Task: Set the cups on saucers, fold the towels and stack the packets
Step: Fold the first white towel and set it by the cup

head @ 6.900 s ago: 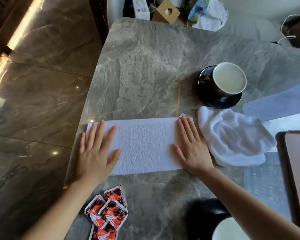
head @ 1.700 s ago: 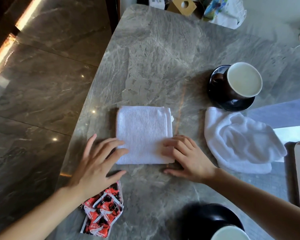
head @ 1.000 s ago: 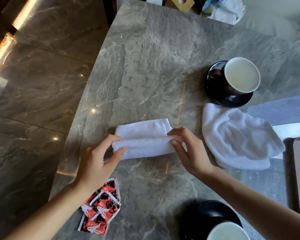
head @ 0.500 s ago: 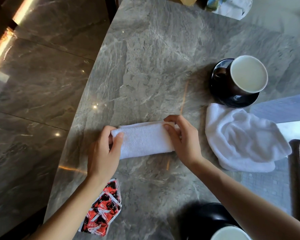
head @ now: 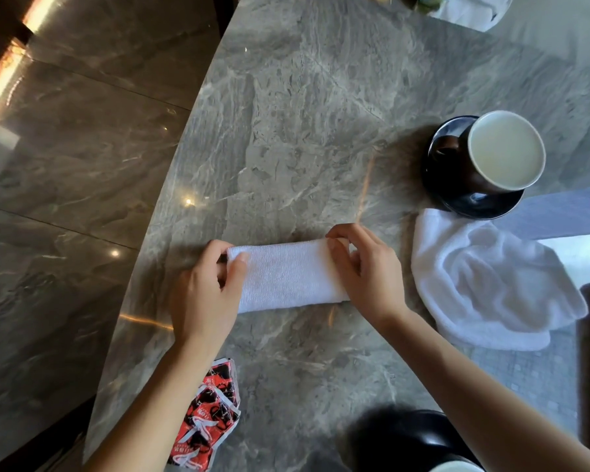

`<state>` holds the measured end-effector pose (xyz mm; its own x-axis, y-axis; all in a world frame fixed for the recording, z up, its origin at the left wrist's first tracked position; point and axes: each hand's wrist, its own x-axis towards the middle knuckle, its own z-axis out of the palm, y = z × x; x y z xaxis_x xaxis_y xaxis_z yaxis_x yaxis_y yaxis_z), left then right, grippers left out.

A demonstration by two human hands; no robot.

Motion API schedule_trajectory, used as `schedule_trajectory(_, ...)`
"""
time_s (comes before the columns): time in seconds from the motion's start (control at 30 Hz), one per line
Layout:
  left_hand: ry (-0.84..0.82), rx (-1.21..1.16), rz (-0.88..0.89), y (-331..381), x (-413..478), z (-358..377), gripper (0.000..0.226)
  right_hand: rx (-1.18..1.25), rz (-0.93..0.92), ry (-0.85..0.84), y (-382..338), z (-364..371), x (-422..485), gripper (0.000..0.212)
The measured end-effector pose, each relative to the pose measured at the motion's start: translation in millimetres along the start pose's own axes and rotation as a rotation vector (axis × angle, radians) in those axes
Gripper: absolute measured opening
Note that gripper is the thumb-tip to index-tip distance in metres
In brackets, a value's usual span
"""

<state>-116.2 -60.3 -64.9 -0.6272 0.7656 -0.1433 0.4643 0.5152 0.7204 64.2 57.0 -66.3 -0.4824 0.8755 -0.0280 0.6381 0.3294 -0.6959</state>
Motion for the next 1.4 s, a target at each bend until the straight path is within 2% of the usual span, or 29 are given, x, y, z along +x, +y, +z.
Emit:
schedule_trajectory(0.17, 0.014, 0.140, 0.077, 2, 5, -1, 0.019, -0.145, -0.059, -0.001, 2, 0, 3, 0.006)
schedule_trajectory(0.33, 0.111, 0.217, 0.085, -3, 2, 1, 0.025, -0.159, -0.150, 0.045, 9, 3, 0, 0.007)
schedule_trajectory(0.43, 0.086, 0.292, 0.073, -5, 3, 3, 0.028, -0.139, -0.175, 0.054, 10, 5, -1, 0.011)
schedule_trajectory(0.53, 0.057, 0.267, 0.085, 0, 4, 0, 0.030, -0.113, -0.149, 0.034, 10, 4, -1, 0.014)
schedule_trajectory(0.7, 0.043, 0.198, 0.092, 7, 1, -14, 0.045, -0.008, -0.022, 0.023, 3, 1, -3, 0.019)
schedule_trajectory(0.8, 0.061, 0.246, 0.185, 11, -2, -19, 0.047, -0.043, -0.041, 0.113, -10, -4, -8, 0.029)
schedule_trajectory(0.87, 0.033, 0.302, 0.310, 15, -5, -16, 0.047, -0.166, -0.184, 0.140, -21, -6, -9, 0.035)
schedule_trajectory(0.97, -0.082, 0.366, 0.467, 20, -12, -2, 0.048, -0.336, -0.349, 0.013, -39, 4, -12, 0.047)
schedule_trajectory(1.1, -0.189, 0.452, 0.443, 16, -17, 14, 0.048, -0.486, -0.319, -0.188, -45, 23, -17, 0.053)
schedule_trajectory(1.2, -0.221, 0.517, 0.405, 10, -15, 18, 0.051, -0.552, -0.290, -0.222, -38, 27, -14, 0.054)
schedule_trajectory(1.4, -0.196, 0.565, 0.368, 7, -14, 23, 0.058, -0.533, -0.305, -0.218, -30, 30, -9, 0.056)
